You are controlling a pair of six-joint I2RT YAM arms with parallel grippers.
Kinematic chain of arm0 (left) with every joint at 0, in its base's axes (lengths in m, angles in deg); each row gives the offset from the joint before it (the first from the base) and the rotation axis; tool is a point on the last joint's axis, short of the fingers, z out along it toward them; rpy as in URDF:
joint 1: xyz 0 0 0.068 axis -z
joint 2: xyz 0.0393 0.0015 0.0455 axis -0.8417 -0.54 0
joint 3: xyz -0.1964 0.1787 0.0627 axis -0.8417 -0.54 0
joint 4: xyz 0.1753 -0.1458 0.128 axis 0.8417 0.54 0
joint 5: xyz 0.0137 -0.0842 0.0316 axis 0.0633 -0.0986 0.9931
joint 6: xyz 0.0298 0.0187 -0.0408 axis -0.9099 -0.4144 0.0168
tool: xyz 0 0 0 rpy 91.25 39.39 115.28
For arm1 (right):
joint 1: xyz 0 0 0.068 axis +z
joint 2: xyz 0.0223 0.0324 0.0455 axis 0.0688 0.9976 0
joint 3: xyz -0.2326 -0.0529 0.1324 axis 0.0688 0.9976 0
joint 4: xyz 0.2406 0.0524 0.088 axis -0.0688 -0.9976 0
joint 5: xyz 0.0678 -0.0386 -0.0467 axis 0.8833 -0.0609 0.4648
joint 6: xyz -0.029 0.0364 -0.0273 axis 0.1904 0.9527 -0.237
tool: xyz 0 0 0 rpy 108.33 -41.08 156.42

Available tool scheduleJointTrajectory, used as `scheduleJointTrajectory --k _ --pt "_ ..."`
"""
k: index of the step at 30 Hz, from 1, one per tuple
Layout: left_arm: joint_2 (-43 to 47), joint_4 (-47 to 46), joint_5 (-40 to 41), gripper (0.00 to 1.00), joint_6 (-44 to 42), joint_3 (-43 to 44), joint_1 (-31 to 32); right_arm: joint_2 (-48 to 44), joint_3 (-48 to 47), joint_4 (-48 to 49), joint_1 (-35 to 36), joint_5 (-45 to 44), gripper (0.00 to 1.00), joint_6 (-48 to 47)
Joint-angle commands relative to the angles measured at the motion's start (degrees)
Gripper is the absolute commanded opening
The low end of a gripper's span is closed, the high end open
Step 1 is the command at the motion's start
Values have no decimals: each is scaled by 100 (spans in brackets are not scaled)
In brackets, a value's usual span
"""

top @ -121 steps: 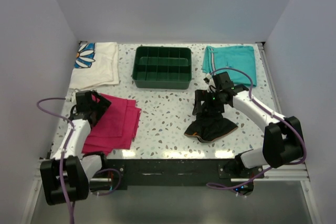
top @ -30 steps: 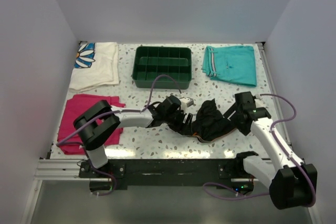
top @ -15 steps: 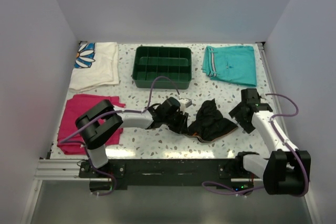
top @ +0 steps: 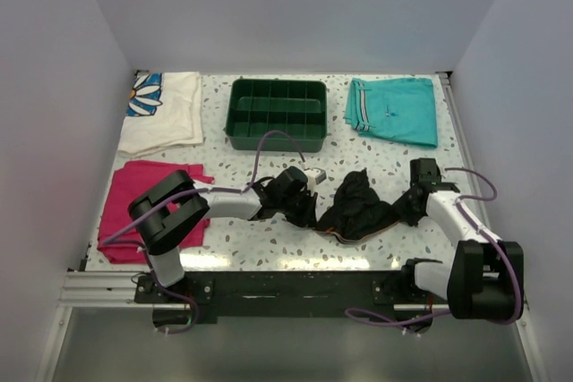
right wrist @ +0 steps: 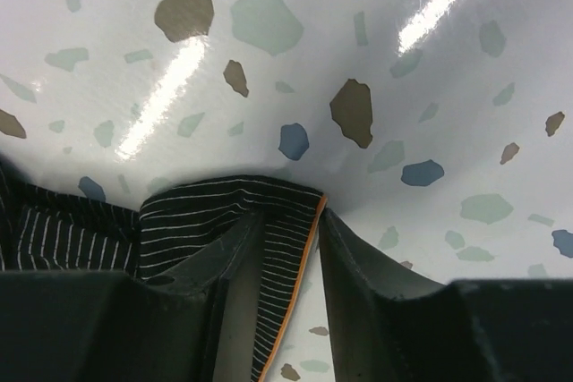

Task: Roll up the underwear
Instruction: Flatten out the underwear at the center of the board.

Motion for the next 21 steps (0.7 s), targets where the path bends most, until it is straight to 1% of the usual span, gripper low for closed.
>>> scheduleJointTrajectory --k 1,3,4,5,6,8,9,11,13,15,16,17,18,19,21 --pt "180 284 311 0 -30 109 -30 -97 182 315 -18 113 25 95" --pt "189 302 311 0 -30 109 -56 -10 190 315 -18 104 25 42" --pt "206 319 320 0 -30 109 -56 0 208 332 -18 113 16 33" --pt "241 354 346 0 -38 109 -82 8 234 341 -18 165 4 25" --pt "276 389 425 0 -56 118 -91 -9 252 384 -18 200 0 7" --pt "416 443 530 0 -108 118 -109 -149 313 464 -18 314 0 -46" --pt "478 617 696 0 -117 118 -117 -228 314 516 -18 428 0 -81" --pt "758 794 882 0 -135 109 -196 -649 287 604 -18 700 0 -335" --pt "1031 977 1277 0 -144 100 -249 -1218 200 588 -18 1121 0 -606" --pt "1488 1162 1671 0 -196 214 -328 -1563 -98 369 -9 1360 0 -783" --pt "1629 1416 1856 0 -223 302 -346 -1669 -256 219 -17 1552 0 -941" --pt "1917 1557 2023 0 -319 389 -372 -1766 -597 122 -9 1746 0 -1047" --pt "2042 1681 2365 0 -354 590 -372 -1776 -775 -44 -9 1930 0 -1117" --pt "2304 1899 2507 0 -381 688 -372 -1750 -950 -115 0 2315 0 -1205" --pt "2534 2094 2806 0 -451 1021 -390 -1653 -1486 -334 9 2678 0 -1320"
